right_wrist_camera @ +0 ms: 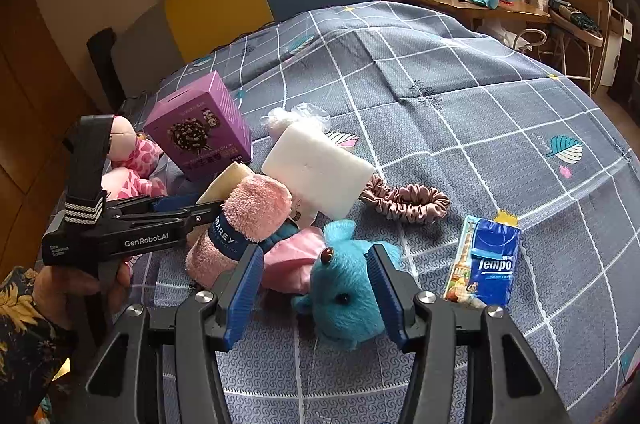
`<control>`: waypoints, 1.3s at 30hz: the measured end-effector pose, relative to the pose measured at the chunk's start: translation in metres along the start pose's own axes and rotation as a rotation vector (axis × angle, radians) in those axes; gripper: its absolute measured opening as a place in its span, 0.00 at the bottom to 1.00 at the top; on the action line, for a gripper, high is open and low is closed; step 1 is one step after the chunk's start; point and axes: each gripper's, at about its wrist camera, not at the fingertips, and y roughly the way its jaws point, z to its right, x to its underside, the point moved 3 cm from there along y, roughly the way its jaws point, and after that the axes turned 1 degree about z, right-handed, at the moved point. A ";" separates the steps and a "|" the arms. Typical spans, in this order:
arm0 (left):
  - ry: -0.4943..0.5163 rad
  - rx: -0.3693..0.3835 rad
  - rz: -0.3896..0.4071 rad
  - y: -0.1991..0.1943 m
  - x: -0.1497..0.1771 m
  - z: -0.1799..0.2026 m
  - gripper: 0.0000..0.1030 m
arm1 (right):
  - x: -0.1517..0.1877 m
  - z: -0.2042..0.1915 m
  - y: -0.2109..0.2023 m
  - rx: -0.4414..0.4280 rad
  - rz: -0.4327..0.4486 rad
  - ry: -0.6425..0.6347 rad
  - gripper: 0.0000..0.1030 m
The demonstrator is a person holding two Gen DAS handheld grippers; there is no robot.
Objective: Organize soft objects
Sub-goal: 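Grasp the beige mesh sponge with the left tool while the right tool approaches the wrapped item, then grasp the plastic-wrapped white item with the right tool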
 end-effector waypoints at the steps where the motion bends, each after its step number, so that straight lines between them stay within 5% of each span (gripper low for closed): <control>1: -0.003 0.020 -0.012 0.004 0.000 0.000 0.46 | 0.000 0.000 0.000 0.001 0.000 0.001 0.53; 3: -0.006 0.046 -0.023 0.006 0.003 0.002 0.33 | 0.000 0.001 0.000 0.000 -0.002 0.004 0.53; 4: -0.003 0.054 -0.021 0.005 0.006 0.006 0.18 | 0.000 0.001 0.000 0.000 -0.001 0.005 0.53; 14: -0.135 -0.016 0.055 -0.062 0.057 0.012 0.18 | -0.001 0.000 -0.005 -0.003 0.019 0.002 0.53; 22: -0.136 -0.067 0.092 -0.105 0.113 0.022 0.18 | -0.026 -0.021 0.009 -0.062 -0.013 -0.073 0.53; 33: -0.193 -0.040 0.145 -0.142 0.143 0.012 0.18 | -0.115 -0.041 0.116 0.041 -0.115 -0.209 0.53; 39: -0.228 -0.014 0.142 -0.145 0.150 0.008 0.18 | -0.127 -0.057 0.167 0.097 -0.212 -0.343 0.53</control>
